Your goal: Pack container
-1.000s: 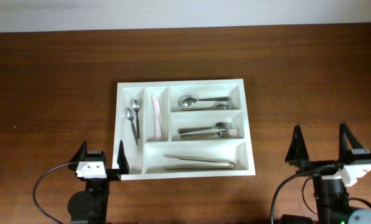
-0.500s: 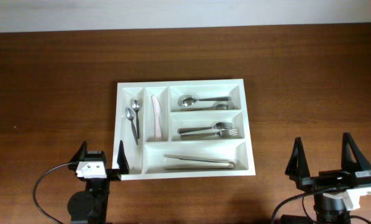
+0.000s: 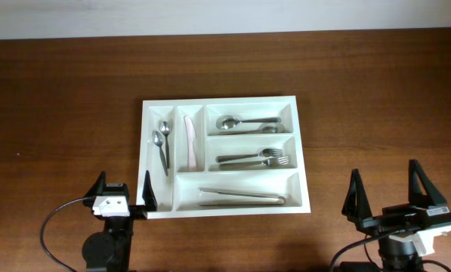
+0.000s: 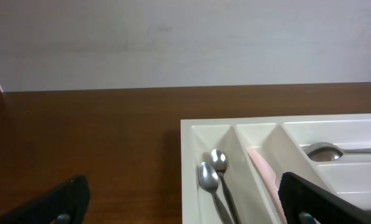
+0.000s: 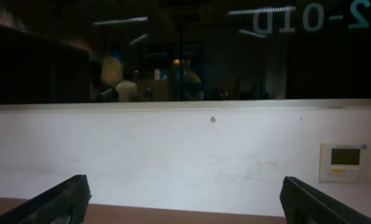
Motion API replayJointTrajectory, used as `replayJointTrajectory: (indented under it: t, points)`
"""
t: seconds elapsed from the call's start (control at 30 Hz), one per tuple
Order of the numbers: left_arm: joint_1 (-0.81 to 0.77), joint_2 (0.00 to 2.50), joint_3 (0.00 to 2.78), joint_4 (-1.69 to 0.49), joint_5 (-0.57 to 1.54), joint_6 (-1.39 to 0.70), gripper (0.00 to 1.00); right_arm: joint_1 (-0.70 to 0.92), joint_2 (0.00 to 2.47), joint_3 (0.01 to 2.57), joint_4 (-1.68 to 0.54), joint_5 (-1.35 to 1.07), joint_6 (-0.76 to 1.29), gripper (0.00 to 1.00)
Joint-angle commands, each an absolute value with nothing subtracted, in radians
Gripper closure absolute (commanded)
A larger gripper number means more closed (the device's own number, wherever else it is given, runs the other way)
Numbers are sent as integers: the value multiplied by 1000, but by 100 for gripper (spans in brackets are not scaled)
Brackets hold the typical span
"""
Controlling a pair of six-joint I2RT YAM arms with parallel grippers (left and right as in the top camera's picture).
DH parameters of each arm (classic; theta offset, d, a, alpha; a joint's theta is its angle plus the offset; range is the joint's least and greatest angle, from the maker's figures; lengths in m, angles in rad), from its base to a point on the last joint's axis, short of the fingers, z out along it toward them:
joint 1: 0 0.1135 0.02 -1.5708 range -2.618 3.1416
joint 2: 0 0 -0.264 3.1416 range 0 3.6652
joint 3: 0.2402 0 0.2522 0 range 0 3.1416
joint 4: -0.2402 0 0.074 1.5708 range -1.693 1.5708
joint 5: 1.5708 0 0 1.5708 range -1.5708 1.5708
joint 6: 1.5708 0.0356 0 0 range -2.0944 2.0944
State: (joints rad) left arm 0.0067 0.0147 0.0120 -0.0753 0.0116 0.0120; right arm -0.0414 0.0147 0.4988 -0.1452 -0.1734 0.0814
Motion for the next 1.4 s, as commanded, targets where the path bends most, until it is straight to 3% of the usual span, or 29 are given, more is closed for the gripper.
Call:
replayJointTrajectory:
  t: [0.0, 0.87, 1.37]
  points:
    - [3, 5, 9, -79, 30, 31, 1, -23, 4, 463, -136, -146, 82, 1]
    - [3, 5, 9, -80, 30, 31, 1, -11, 4, 128, 169, -39, 82, 1]
    - [3, 5, 9, -79, 30, 31, 1, -12, 4, 6, 175, -2, 83, 1]
